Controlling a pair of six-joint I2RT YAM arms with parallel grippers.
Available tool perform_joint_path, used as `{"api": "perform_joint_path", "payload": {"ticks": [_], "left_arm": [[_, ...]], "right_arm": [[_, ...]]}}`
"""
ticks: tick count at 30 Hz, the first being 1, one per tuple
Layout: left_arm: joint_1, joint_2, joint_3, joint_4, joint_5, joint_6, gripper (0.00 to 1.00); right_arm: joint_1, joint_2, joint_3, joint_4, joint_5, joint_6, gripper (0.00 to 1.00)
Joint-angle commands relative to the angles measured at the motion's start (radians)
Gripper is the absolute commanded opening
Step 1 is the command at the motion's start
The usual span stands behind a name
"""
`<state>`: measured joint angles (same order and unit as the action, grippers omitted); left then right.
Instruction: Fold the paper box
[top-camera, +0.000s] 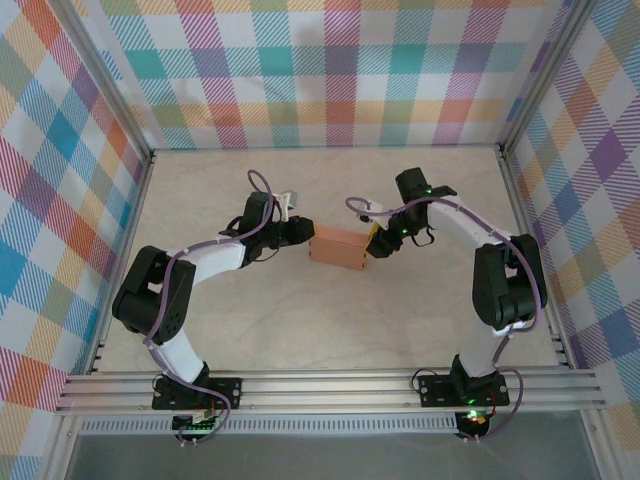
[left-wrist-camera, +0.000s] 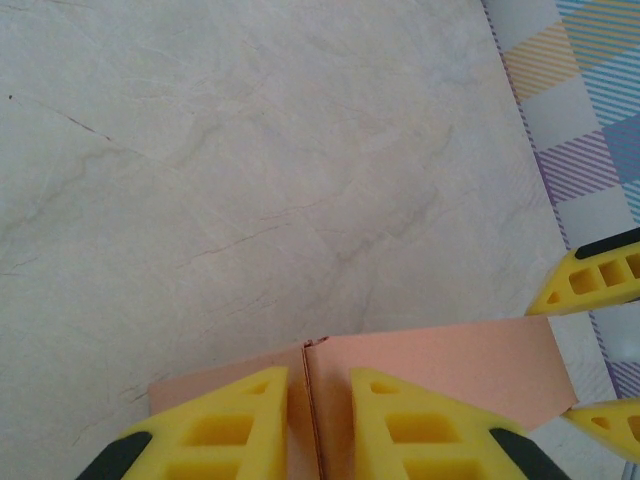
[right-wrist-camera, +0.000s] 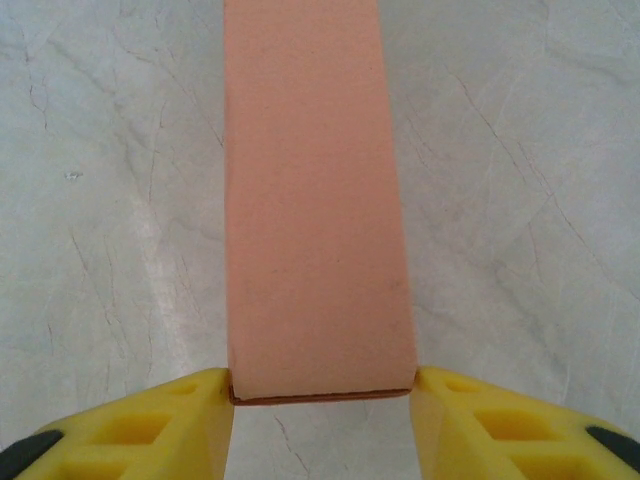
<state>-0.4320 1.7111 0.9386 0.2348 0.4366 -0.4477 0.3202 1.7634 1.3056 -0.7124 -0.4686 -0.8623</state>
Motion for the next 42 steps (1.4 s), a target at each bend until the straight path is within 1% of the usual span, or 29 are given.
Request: {"api": "perform_joint_path", "payload": {"ticks": [1,3,8,9,12,15,18,20,22,23,24,26,29,31,34,37,39,42], "left_arm": [[-0.021,0.062,-0.061,-0.245,-0.029,0.023,0.20],[-0.022,0.059,-0.061,-0.244,-0.029,0.022,0.20],[-0.025,0.058,-0.059,-0.248,-0.029,0.022,0.20],[-0.024,0.057,-0.059,-0.249,-0.029,0.021,0.20],[-0.027,0.055,-0.058,-0.250,-0.029,0.023,0.20],[-0.027,0.051,-0.058,-0.251,-0.028,0.024,0.20],[-0.027,0.033,-0.064,-0.233,-0.014,0.034,0.22],[-0.026,0.019,-0.057,-0.233,-0.008,0.038,0.27],[-0.025,-0.003,-0.046,-0.239,-0.001,0.042,0.36],[-0.026,-0.017,-0.040,-0.244,0.003,0.044,0.38],[-0.027,-0.033,-0.028,-0.254,0.008,0.046,0.43],[-0.028,-0.074,-0.010,-0.272,0.000,0.047,0.54],[-0.027,-0.147,0.011,-0.303,-0.058,0.044,0.68],[-0.028,-0.210,0.005,-0.314,-0.130,0.042,0.77],[-0.025,-0.296,-0.017,-0.342,-0.224,0.055,0.81],[-0.016,-0.347,-0.020,-0.412,-0.297,0.096,0.83],[-0.005,-0.386,-0.038,-0.426,-0.329,0.108,0.83],[0.019,-0.429,-0.070,-0.427,-0.341,0.108,0.85]], "right_arm": [[0.012,0.030,0.027,-0.007,-0.011,-0.031,0.48],[0.016,0.036,0.029,-0.004,-0.004,-0.029,0.54],[0.022,0.048,0.032,0.008,-0.002,-0.027,0.56],[0.023,0.050,0.034,0.008,-0.002,-0.027,0.55],[0.023,0.049,0.035,0.005,-0.005,-0.026,0.47],[0.023,0.039,0.027,0.004,-0.001,-0.030,0.46],[0.023,0.025,0.018,0.014,0.004,-0.025,0.43],[0.023,0.013,0.009,0.024,0.008,-0.018,0.42],[0.023,0.001,-0.001,0.045,0.028,-0.002,0.39],[0.023,-0.004,-0.007,0.054,0.037,0.002,0.38],[0.024,-0.010,-0.012,0.060,0.045,0.002,0.35],[0.023,-0.021,-0.020,0.073,0.062,0.009,0.34],[0.024,-0.045,-0.035,0.115,0.102,0.030,0.33],[0.032,-0.071,-0.063,0.176,0.142,0.043,0.34],[0.052,-0.107,-0.106,0.291,0.236,0.049,0.35],[0.086,-0.132,-0.148,0.413,0.336,0.040,0.35],[0.118,-0.134,-0.165,0.479,0.400,0.020,0.35],[0.174,-0.108,-0.175,0.560,0.484,-0.006,0.34]]}}
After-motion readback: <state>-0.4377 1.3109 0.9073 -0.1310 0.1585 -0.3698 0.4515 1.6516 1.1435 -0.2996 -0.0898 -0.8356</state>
